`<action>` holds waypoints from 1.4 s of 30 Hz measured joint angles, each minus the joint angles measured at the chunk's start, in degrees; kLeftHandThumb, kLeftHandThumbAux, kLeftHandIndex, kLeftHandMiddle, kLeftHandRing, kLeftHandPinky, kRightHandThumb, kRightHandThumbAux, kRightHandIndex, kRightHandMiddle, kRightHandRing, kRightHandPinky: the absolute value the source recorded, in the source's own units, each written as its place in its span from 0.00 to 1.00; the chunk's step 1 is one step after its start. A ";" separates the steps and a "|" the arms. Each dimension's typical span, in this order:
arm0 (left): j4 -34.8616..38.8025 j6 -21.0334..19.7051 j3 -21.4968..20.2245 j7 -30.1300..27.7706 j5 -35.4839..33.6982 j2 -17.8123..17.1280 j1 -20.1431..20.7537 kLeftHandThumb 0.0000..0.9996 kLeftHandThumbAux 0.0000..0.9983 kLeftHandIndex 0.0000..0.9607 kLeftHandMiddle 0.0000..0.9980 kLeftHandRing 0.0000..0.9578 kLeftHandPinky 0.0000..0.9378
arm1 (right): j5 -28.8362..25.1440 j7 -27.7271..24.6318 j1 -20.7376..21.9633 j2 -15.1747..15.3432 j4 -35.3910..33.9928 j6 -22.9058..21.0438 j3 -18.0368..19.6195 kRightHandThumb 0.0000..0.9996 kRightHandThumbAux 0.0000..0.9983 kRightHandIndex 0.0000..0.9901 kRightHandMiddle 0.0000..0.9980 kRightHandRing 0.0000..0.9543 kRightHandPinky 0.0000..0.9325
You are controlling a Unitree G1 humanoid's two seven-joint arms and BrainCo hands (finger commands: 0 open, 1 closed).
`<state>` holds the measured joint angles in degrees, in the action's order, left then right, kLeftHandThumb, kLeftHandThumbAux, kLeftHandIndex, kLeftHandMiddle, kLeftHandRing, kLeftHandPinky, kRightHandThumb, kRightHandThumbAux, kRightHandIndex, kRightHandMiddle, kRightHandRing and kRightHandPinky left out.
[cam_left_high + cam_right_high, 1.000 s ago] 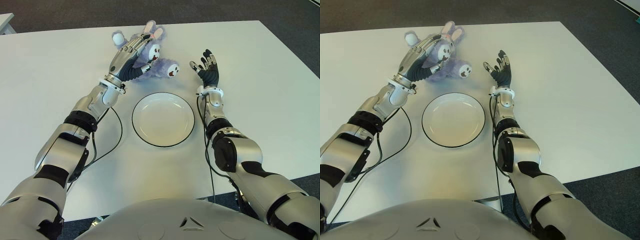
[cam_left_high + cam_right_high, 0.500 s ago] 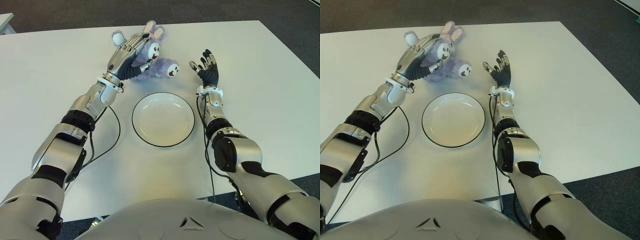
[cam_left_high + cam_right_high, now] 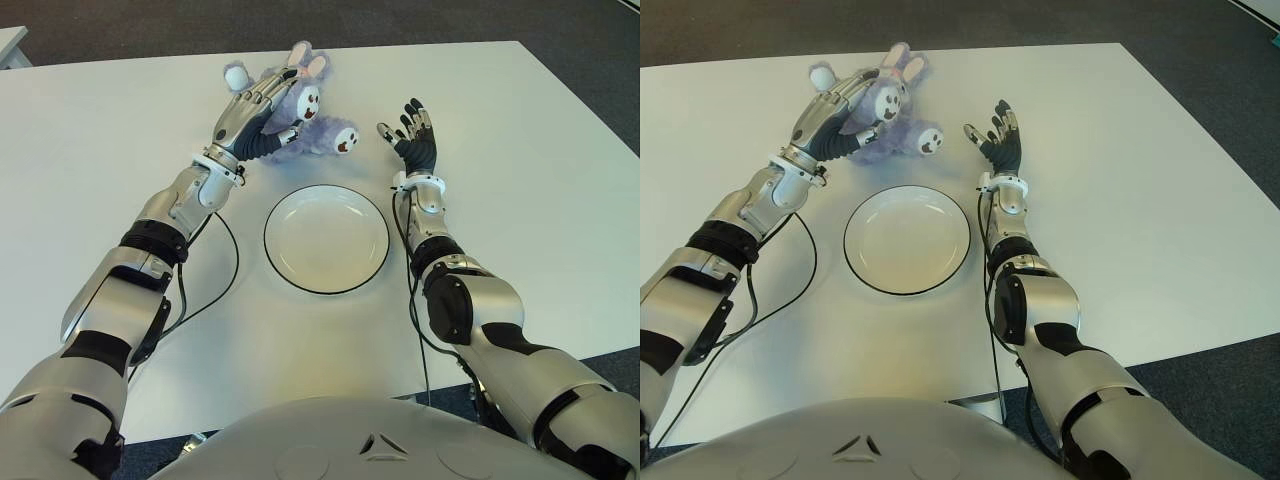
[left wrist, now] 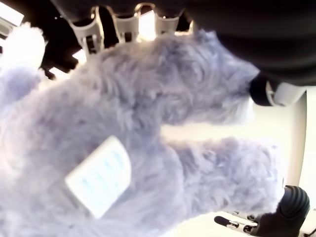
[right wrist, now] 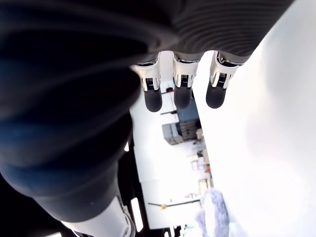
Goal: Put the doll into the plate.
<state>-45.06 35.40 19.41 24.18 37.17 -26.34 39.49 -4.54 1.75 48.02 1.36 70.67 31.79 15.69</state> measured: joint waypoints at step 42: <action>-0.72 2.95 1.80 -3.35 0.00 -1.37 0.05 0.44 0.24 0.00 0.00 0.03 0.12 | 0.02 0.44 0.00 -0.02 -0.03 0.00 0.00 0.27 0.91 0.07 0.06 0.04 0.08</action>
<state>-45.79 38.35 21.21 20.83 37.17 -27.70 39.54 -4.52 2.18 48.02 1.34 70.63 31.79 15.68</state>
